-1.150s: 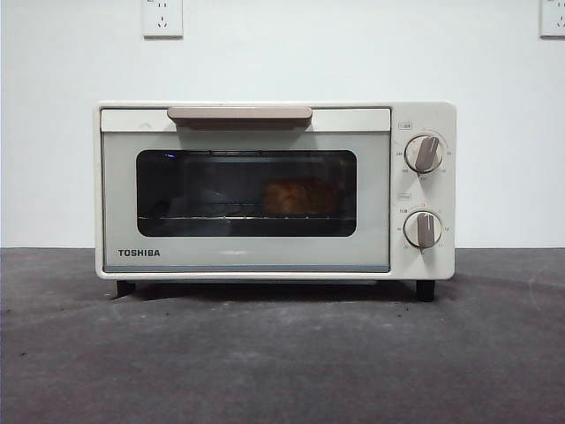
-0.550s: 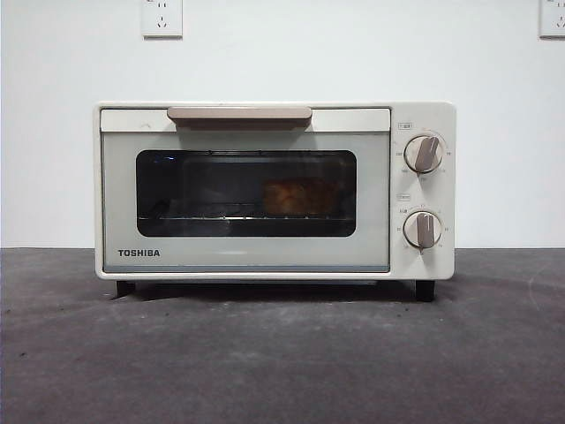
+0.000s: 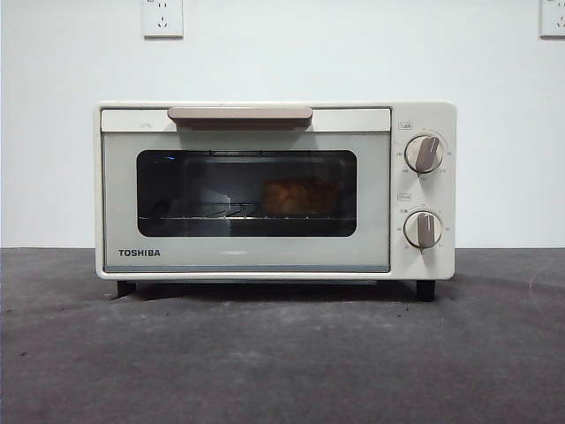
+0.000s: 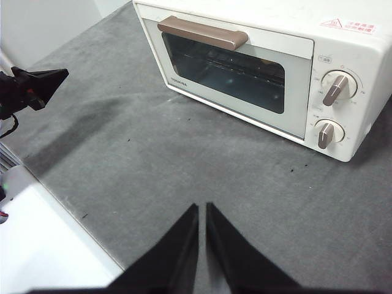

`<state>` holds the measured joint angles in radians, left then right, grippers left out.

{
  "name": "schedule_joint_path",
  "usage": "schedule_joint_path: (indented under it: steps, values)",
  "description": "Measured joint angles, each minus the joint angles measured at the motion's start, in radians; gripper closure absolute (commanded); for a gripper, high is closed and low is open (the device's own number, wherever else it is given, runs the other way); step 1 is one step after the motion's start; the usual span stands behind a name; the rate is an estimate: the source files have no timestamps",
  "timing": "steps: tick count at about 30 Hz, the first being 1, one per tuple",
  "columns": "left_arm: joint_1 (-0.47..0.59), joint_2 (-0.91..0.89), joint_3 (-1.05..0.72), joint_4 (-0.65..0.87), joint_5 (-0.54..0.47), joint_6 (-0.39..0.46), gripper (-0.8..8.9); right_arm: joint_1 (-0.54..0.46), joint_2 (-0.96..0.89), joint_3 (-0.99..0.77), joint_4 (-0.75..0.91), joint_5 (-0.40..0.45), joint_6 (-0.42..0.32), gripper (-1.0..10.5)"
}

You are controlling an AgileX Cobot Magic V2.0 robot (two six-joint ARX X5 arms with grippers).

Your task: The left arm flap open the oven, the right arm pick bread and place it into oven, the left arm flap close the oven

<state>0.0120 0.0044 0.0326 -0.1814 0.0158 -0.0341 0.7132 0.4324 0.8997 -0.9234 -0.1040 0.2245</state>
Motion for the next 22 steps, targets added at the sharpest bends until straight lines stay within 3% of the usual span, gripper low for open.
schedule_joint_path:
  steps: [15, 18, 22]
  values:
    - [0.0, 0.0, 0.0, 0.0, 0.0, 0.003, 8.04, -0.003, -0.001, 0.0, 0.0, 0.0, 0.0, 9.3]
    - [0.0, 0.0, 0.0, 0.0, 0.0, 0.003, 8.03, -0.059, -0.005, 0.0, 0.0, -0.002, -0.018, 9.3]
    - [0.0, 0.0, 0.0, 0.0, 0.0, 0.003, 8.04, -0.216, -0.033, -0.044, 0.065, -0.002, -0.046, 9.3]
